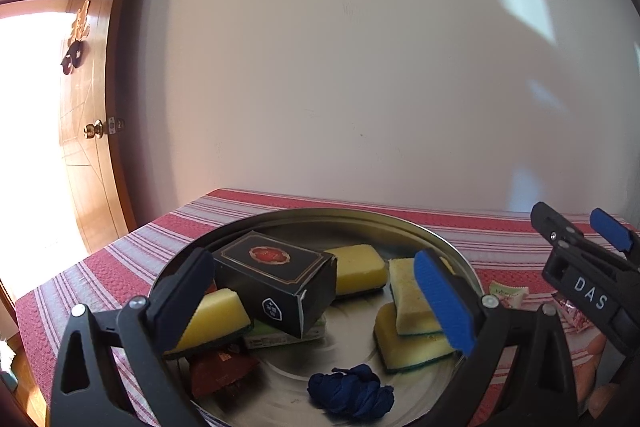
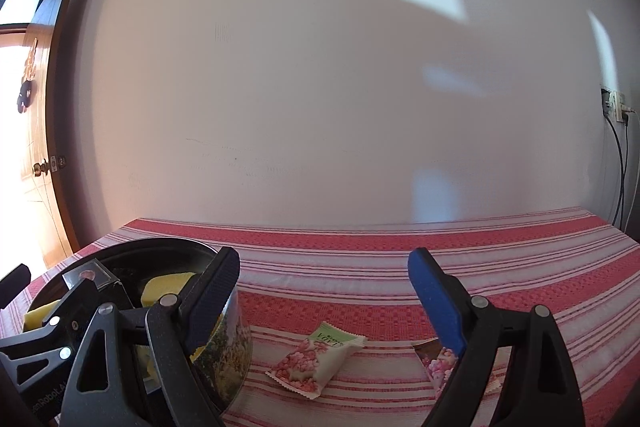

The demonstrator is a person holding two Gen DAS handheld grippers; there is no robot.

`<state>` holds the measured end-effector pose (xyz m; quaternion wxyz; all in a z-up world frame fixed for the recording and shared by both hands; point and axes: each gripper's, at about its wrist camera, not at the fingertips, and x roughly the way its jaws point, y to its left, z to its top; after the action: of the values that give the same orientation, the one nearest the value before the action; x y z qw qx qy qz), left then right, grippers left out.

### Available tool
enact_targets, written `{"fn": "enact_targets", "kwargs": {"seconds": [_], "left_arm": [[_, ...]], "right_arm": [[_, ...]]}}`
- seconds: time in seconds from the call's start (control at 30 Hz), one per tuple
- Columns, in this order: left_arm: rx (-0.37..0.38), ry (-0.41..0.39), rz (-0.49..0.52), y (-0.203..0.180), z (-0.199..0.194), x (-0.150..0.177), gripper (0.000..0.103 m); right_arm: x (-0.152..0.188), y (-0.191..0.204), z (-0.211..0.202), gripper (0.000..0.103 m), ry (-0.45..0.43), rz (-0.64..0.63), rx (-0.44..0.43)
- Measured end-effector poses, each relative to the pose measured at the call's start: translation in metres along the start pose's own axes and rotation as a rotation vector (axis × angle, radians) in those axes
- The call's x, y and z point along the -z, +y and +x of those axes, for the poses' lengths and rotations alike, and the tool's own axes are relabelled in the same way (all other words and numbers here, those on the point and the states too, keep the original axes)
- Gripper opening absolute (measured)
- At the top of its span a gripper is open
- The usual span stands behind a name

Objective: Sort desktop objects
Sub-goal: 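Withdraw both tools from the tin toward the two pink snack packets, then grasp a pink snack packet with the right tool while the left tool approaches the other packet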

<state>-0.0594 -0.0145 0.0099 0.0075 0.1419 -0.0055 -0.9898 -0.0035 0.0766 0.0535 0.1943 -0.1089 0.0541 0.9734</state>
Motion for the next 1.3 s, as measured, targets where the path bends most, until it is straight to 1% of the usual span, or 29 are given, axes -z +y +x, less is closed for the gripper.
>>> {"fn": "enact_targets", "kwargs": {"seconds": [0.07, 0.2, 0.3, 0.47, 0.53, 0.63, 0.7, 0.73, 0.77, 0.9, 1.03, 1.13, 1.23, 1.27, 1.3], "left_arm": [[0.009, 0.001, 0.001, -0.002, -0.002, 0.000, 0.102], [0.036, -0.002, 0.003, -0.006, -0.007, 0.002, 0.102], [0.057, -0.004, 0.016, -0.012, -0.012, 0.003, 0.102], [0.093, -0.011, 0.051, -0.023, -0.018, 0.003, 0.102], [0.110, -0.012, 0.068, -0.029, -0.020, 0.004, 0.102], [0.135, -0.012, 0.101, -0.038, -0.023, 0.005, 0.102], [0.154, -0.008, 0.125, -0.046, -0.026, 0.005, 0.102], [0.164, -0.005, 0.141, -0.050, -0.027, 0.006, 0.102], [0.171, -0.005, 0.159, -0.055, -0.028, 0.007, 0.102], [0.196, -0.018, 0.241, -0.075, -0.036, 0.010, 0.102], [0.206, -0.019, 0.296, -0.087, -0.039, 0.013, 0.102], [0.199, -0.004, 0.308, -0.091, -0.037, 0.013, 0.102], [0.197, 0.005, 0.323, -0.093, -0.036, 0.014, 0.102], [0.197, 0.008, 0.332, -0.095, -0.036, 0.014, 0.102], [0.201, 0.010, 0.342, -0.097, -0.035, 0.014, 0.102]], "right_arm": [[0.000, -0.005, 0.001, 0.088, 0.006, -0.007, 0.021], [0.000, -0.018, 0.000, 0.088, 0.005, -0.051, 0.100], [0.000, -0.033, 0.005, 0.088, 0.031, -0.046, 0.148], [0.001, -0.069, 0.018, 0.088, 0.111, 0.038, 0.168], [0.004, -0.081, 0.023, 0.088, 0.161, 0.045, 0.176], [0.006, -0.109, 0.022, 0.088, 0.236, 0.079, 0.176], [0.009, -0.119, 0.027, 0.088, 0.295, 0.103, 0.148], [0.011, -0.123, 0.030, 0.086, 0.326, 0.108, 0.120], [0.014, -0.125, 0.032, 0.081, 0.352, 0.104, 0.097], [0.023, -0.114, 0.043, 0.076, 0.447, 0.019, 0.010], [0.035, -0.098, 0.060, 0.063, 0.562, -0.081, 0.003], [0.045, -0.093, 0.075, 0.053, 0.649, -0.112, -0.004], [0.044, -0.091, 0.072, 0.048, 0.637, -0.148, -0.017], [0.045, -0.091, 0.071, 0.045, 0.636, -0.146, -0.025], [0.045, -0.091, 0.070, 0.044, 0.637, -0.142, -0.036]]}}
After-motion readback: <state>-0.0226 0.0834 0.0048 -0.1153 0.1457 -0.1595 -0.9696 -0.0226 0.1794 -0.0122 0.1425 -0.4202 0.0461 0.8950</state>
